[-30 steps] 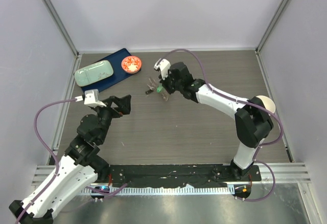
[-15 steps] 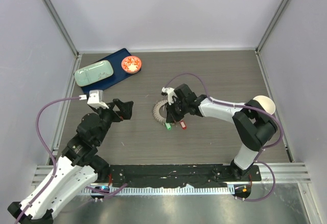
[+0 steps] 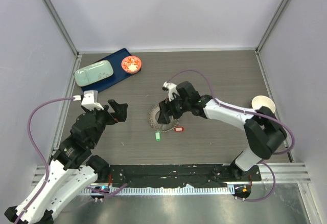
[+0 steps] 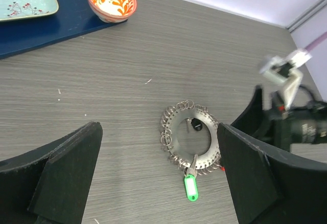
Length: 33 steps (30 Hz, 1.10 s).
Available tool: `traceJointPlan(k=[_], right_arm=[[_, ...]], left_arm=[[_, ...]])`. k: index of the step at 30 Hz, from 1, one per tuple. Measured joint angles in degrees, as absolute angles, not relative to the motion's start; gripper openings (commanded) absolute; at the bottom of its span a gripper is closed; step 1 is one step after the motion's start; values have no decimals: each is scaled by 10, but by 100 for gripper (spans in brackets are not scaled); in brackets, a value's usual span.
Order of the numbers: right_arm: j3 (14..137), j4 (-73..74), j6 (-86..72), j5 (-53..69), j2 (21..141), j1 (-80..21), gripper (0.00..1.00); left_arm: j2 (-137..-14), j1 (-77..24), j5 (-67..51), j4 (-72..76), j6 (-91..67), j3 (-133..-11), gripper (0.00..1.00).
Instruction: Put the keys on the keyring
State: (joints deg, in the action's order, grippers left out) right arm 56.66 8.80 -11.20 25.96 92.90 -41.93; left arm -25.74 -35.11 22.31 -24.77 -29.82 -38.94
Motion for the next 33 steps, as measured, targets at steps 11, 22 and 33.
traceJointPlan(k=[11,22,33], right_arm=[[603,130,-155,4,805,-331,100],[536,194,-169,-330,544,-333,100],[516,236,-129,-463,288,-333,100]], left_arm=[[-405,-307,146,-273,-308,-434,100],[-437,-97,30,-293,-338,-455,100],[-141,-97,138,-290,-259,-436,100]])
